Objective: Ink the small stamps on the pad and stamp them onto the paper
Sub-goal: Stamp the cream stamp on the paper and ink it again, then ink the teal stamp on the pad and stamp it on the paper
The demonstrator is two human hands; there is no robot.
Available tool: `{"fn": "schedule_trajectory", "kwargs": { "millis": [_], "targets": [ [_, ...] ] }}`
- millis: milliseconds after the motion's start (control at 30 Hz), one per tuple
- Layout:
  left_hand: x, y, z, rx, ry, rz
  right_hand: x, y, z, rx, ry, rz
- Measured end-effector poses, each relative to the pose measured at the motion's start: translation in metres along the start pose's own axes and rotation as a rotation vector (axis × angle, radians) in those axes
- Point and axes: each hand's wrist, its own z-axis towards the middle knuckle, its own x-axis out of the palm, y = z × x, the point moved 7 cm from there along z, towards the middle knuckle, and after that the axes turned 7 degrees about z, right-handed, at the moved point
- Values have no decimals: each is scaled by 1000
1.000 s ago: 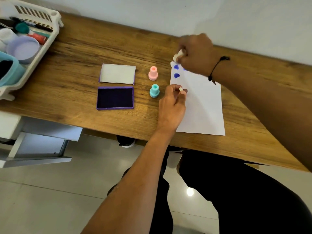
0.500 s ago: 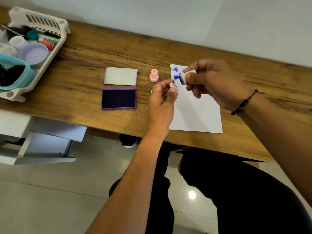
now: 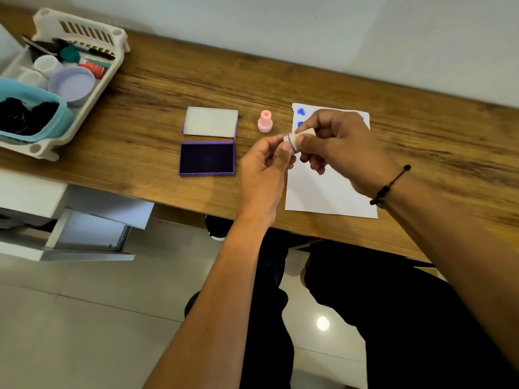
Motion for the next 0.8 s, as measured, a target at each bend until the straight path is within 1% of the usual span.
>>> {"fn": "schedule_trajectory", "kwargs": {
  "millis": [200, 233, 300, 367, 433, 467, 600, 667, 700, 733, 800],
  "targets": [
    [-15, 4, -3, -38, -3, 76, 17, 1, 1, -56, 7, -90],
    [-18, 6, -3, -56, -4, 135, 21, -3, 1, -50, 11, -94],
    [-25, 14, -2, -107, -21, 346, 30, -15, 2, -19, 15, -139],
    [-38, 17, -1, -142, -127, 503, 39, -26, 2, -43, -8, -349],
    [-51, 15, -3, -159, -263, 519, 51, -33, 2, -111, -13, -588],
    [-54, 13, -4, -163, -296, 519, 57, -34, 1, -145, -1, -673],
    [-52, 10, -2, -169, -281, 506, 73, -34, 3, -281, 54, -913],
    [-53, 10, -1, -174, -284, 499, 74, -30, 5, -286, 87, -945],
    [-53, 11, -1, -174, -288, 492, 70, -26, 5, -279, 78, -920],
    [-53, 11, 0, -172, -290, 487, 64, -20, 7, -275, 42, -872],
    [-53, 12, 1, -160, -298, 470, 47, -4, 15, -286, -90, -745]
  ]
}}
